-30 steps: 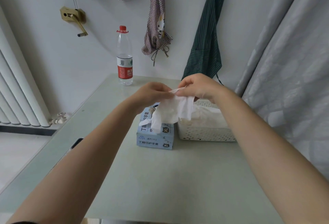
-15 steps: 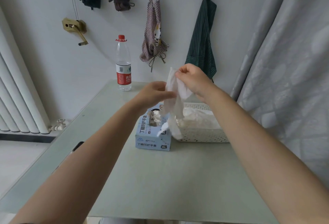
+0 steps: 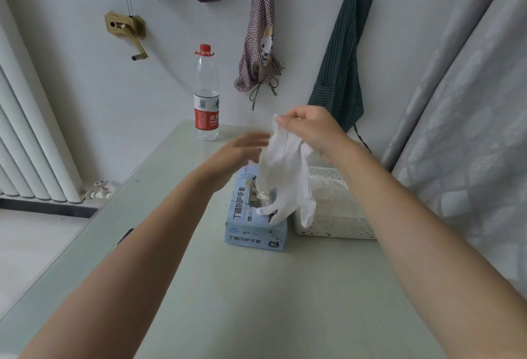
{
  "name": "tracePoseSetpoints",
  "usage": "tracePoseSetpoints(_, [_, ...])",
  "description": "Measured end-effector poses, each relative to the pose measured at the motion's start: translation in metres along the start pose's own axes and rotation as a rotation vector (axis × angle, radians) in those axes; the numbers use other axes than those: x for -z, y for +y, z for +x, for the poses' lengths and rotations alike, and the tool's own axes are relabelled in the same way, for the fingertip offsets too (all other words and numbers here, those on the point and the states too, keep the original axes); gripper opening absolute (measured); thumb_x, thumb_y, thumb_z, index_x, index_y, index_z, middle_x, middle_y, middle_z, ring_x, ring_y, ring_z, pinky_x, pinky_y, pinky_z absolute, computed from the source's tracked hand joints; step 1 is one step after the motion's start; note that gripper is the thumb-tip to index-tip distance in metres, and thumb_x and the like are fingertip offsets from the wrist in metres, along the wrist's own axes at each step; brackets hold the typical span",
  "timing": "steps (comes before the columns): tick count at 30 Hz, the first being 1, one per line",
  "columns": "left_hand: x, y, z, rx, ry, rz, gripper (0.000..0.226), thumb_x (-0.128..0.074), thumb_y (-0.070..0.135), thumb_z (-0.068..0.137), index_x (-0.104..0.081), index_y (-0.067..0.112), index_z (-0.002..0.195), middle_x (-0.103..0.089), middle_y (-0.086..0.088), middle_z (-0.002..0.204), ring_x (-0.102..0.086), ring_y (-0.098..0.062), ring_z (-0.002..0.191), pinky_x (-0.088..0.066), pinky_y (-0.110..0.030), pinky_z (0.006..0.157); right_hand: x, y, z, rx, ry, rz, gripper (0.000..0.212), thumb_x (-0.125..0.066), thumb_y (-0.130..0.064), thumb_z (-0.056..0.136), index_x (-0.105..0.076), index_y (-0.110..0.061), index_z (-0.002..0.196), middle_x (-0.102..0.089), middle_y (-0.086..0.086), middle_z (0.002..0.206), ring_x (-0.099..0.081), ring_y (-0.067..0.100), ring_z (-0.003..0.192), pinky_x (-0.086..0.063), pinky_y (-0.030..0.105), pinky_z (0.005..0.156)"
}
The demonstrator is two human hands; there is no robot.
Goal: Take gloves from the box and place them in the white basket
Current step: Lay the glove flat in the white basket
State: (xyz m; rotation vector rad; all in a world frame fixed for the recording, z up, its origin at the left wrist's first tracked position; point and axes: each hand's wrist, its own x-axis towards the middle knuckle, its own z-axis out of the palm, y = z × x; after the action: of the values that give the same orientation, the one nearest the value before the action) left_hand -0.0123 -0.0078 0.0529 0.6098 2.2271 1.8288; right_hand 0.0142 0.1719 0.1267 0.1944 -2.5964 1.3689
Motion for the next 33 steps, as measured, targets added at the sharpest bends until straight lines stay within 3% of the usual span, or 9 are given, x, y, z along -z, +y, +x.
tracePoseSetpoints(4, [0.003,0.011,0.014,-0.078,-0.089,-0.057,0.031,-0.058,0.019,0.078,-0.065,0.014,0.108,-0.068,-0.006,0.109,-0.061,-0.023,0.11,-0.041,-0.041,0.101,-0.007,-0.005,0.01,0.044,-0.092,0.052,0.011,-0.069,-0.033,0.087,-0.07,-0.022,0.088,-0.064,-0.003,0.086,-0.058,0.009,0.078,-0.048,0.023,0.071])
tracePoseSetpoints(6, [0.004,0.012,0.017,-0.045,-0.033,-0.106,0.02,-0.055,0.016,0.073,-0.06,0.008,0.091,-0.059,-0.012,0.09,-0.056,-0.024,0.088,-0.042,-0.04,0.089,-0.006,-0.007,0.014,0.04,-0.062,0.083,0.007,-0.064,-0.026,0.09,-0.066,-0.019,0.09,-0.06,0.001,0.086,-0.056,0.01,0.073,-0.05,0.024,0.063])
tracePoseSetpoints(10, [0.004,0.003,0.021,0.048,0.034,-0.023,0.024,-0.054,0.022,0.067,-0.059,0.01,0.087,-0.057,-0.01,0.083,-0.053,-0.024,0.074,-0.041,-0.03,0.065,0.001,0.002,0.02,-0.043,0.068,0.14,0.01,-0.053,-0.017,0.089,-0.057,-0.013,0.081,-0.053,0.0,0.072,-0.05,0.013,0.068,-0.047,0.029,0.065])
tracePoseSetpoints(14, [-0.004,-0.013,0.025,0.139,0.015,0.005,0.03,-0.058,0.026,0.07,-0.066,0.005,0.091,-0.067,-0.015,0.092,-0.065,-0.032,0.084,-0.053,-0.041,0.082,0.0,0.022,0.023,-0.119,0.182,0.122,0.007,-0.052,-0.018,0.084,-0.049,-0.015,0.078,-0.038,0.003,0.072,-0.037,0.015,0.068,-0.031,0.03,0.06])
tracePoseSetpoints(19, [-0.003,-0.011,0.026,0.156,0.175,-0.13,0.01,-0.056,0.011,0.09,-0.061,0.003,0.089,-0.064,-0.018,0.103,-0.066,-0.034,0.096,-0.054,-0.046,0.096,-0.001,0.028,0.026,-0.125,0.191,0.17,0.01,-0.049,-0.019,0.088,-0.05,-0.015,0.08,-0.046,-0.002,0.076,-0.043,0.012,0.069,-0.035,0.028,0.061])
tracePoseSetpoints(23, [0.003,0.018,0.043,0.109,0.397,-0.276,0.007,-0.057,0.01,0.086,-0.059,0.014,0.081,-0.063,-0.008,0.083,-0.061,-0.023,0.068,-0.056,-0.034,0.07,0.002,0.036,0.037,-0.124,0.253,0.207,0.008,-0.049,-0.02,0.091,-0.056,-0.015,0.091,-0.052,-0.004,0.082,-0.049,0.012,0.076,-0.041,0.028,0.068])
tracePoseSetpoints(26, [-0.003,0.035,0.066,0.026,0.505,-0.078,0.008,-0.065,0.018,0.08,-0.062,0.019,0.073,-0.061,0.002,0.067,-0.052,-0.014,0.054,-0.043,-0.024,0.056,0.011,0.049,0.039,-0.165,0.294,0.228,0.014,-0.047,-0.016,0.092,-0.048,-0.019,0.078,-0.047,-0.005,0.075,-0.044,0.011,0.067,-0.037,0.025,0.059])
tracePoseSetpoints(29, [-0.029,0.025,0.088,0.062,0.418,0.22,0.007,-0.067,0.02,0.086,-0.063,0.017,0.081,-0.067,0.0,0.073,-0.058,-0.011,0.053,-0.046,-0.02,0.049,0.025,0.082,0.035,-0.281,0.244,0.111,0.026,-0.045,-0.013,0.093,-0.039,-0.018,0.068,-0.04,0.0,0.069,-0.038,0.015,0.057,-0.032,0.022,0.047])
tracePoseSetpoints(33, [-0.073,-0.009,0.108,0.149,0.221,0.474,0.004,-0.066,0.019,0.084,-0.064,0.022,0.085,-0.063,0.0,0.082,-0.058,-0.011,0.06,-0.042,-0.021,0.049,0.04,0.14,0.021,-0.462,0.217,0.07,0.009,-0.042,-0.011,0.095,-0.049,-0.009,0.099,-0.047,0.008,0.086,-0.051,0.023,0.078,-0.033,0.022,0.05])
